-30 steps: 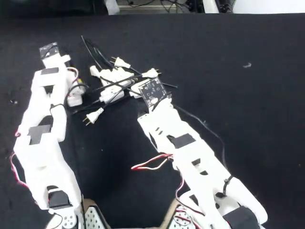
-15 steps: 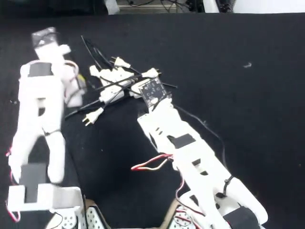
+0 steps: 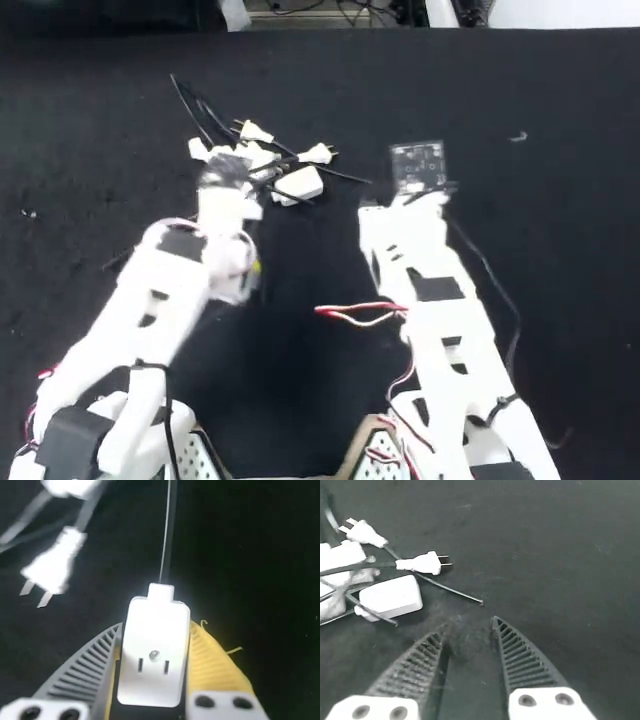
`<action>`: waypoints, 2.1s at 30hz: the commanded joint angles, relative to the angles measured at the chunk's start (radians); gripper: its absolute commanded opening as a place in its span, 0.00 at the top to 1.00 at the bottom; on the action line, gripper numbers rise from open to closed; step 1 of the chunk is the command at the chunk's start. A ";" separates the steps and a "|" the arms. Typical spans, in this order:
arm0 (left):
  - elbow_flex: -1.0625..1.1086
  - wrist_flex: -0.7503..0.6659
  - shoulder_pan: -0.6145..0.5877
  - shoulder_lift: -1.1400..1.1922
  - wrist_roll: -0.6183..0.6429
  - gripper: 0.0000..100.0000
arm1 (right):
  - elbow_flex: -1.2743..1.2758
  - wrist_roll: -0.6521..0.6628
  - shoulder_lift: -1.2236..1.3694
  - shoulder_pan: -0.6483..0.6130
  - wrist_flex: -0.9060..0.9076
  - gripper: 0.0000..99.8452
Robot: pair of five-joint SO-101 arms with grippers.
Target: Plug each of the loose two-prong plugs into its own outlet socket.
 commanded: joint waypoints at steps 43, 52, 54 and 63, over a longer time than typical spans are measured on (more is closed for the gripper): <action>0.064 -0.098 0.142 0.029 -0.069 0.82 | -0.021 -0.025 0.031 -0.080 -0.020 0.88; 0.030 -0.170 0.142 0.029 -0.069 0.82 | 0.001 -0.023 0.033 -0.112 -0.021 0.88; 0.013 -0.173 0.142 0.029 -0.068 0.82 | 0.001 -0.025 0.033 -0.112 -0.021 0.88; -0.035 -0.187 0.090 0.041 0.068 0.81 | 0.002 -0.026 0.033 -0.112 -0.061 0.88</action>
